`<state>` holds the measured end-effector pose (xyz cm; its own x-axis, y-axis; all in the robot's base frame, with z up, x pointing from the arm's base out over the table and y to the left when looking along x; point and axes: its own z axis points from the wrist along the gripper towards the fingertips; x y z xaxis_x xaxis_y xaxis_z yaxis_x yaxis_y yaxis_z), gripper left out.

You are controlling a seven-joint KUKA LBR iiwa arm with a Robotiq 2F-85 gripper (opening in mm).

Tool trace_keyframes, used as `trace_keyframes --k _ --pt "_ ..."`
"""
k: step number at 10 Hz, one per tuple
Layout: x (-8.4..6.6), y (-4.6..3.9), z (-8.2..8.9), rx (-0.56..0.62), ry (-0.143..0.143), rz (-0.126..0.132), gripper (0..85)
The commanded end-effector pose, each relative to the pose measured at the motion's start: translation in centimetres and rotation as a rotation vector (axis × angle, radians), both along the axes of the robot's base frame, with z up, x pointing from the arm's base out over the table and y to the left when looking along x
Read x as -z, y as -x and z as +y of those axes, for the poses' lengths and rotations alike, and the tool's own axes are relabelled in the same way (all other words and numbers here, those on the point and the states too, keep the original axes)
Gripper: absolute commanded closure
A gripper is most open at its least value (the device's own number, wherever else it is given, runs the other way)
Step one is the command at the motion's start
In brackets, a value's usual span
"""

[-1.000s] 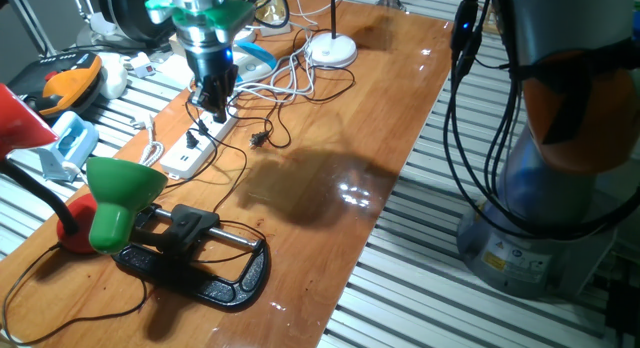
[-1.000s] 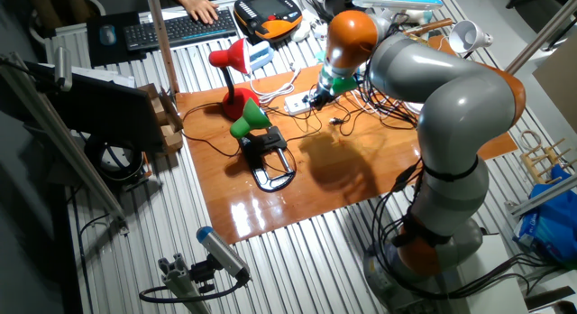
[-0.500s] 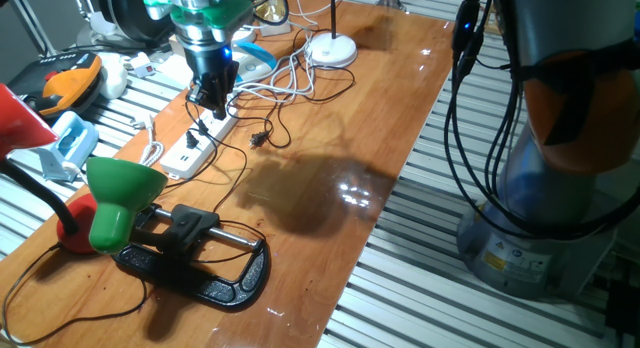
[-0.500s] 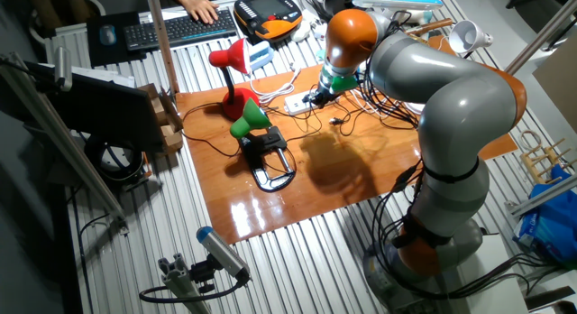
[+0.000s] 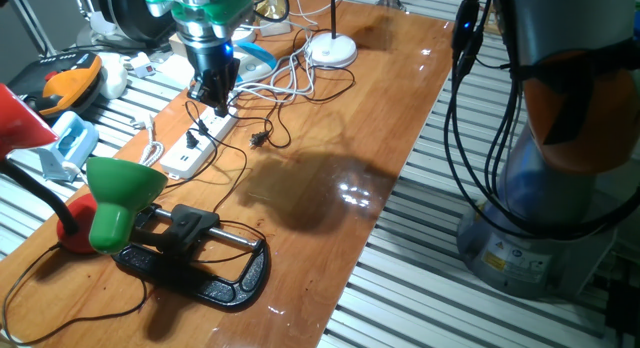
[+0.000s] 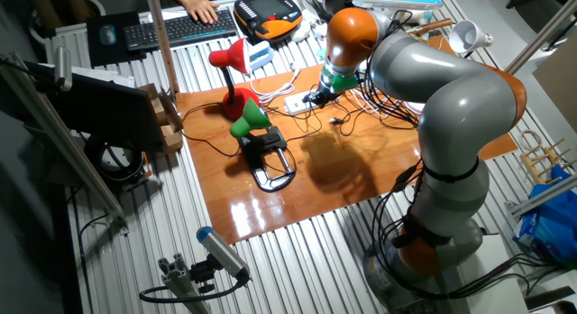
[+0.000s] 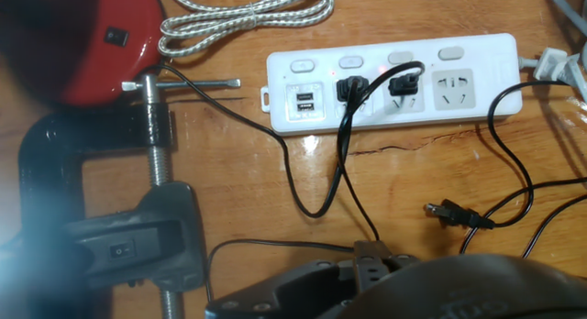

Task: Plug in the power cord of the desk lamp, turn on the socket, and light up the desk lamp

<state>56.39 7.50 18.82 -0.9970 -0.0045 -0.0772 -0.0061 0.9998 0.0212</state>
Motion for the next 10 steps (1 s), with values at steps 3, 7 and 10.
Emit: trace_keyframes --k 3,7,10 --pt "0.05 -0.07 0.12 0.001 -0.002 0.003 85.0" --pt "0.08 -0.12 0.15 -0.005 -0.003 0.005 85.0" --pt "0.08 -0.12 0.17 -0.008 -0.007 0.008 85.0"
